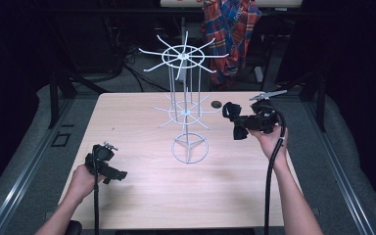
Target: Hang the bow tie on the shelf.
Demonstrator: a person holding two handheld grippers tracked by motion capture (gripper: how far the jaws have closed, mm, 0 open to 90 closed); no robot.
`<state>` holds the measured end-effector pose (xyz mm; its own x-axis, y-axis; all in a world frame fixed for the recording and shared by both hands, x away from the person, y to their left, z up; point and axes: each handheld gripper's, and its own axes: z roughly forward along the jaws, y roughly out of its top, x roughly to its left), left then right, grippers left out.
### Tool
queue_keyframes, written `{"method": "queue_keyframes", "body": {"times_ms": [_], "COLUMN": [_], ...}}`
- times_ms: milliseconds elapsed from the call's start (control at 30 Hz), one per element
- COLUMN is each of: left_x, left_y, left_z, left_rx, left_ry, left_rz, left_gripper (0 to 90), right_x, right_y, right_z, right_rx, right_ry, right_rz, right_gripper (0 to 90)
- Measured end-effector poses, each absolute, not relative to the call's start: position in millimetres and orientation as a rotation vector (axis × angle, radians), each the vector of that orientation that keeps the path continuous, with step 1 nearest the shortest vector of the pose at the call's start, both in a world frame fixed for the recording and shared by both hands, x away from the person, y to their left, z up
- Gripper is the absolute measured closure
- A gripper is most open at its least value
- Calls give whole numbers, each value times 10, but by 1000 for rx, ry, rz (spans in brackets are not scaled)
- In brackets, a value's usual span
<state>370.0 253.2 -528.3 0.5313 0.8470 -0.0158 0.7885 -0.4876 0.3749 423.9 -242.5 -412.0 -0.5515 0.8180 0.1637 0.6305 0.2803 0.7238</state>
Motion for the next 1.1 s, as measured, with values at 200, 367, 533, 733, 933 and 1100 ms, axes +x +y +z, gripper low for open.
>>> {"method": "queue_keyframes", "body": {"times_ms": [200, 367, 533, 733, 933, 1100], "left_x": [3698, 3696, 3696, 3688, 3683, 3681], "left_y": [2532, 2530, 2530, 2529, 2528, 2528], "left_z": [-5286, -5284, -5282, -5276, -5270, -5268], "left_rx": [2438, 2439, 2440, 2439, 2440, 2442], "left_ry": [1354, 1350, 1350, 1350, 1348, 1347], "left_rz": [244, 246, 247, 249, 251, 254], "left_gripper": [2, 2, 2, 2, 2, 2], "right_x": [4219, 4216, 4211, 4193, 4196, 4201], "right_y": [-2419, -2381, -2335, -2249, -2173, -2122], "right_z": [-4073, -4064, -4061, -4064, -4088, -4109], "right_rx": [1327, 1310, 1298, 1285, 1270, 1269], "right_ry": [2312, 2321, 2336, 2357, 2378, 2378], "right_rz": [1167, 1179, 1182, 1180, 1168, 1167], "right_gripper": [721, 721, 720, 720, 720, 720]}}
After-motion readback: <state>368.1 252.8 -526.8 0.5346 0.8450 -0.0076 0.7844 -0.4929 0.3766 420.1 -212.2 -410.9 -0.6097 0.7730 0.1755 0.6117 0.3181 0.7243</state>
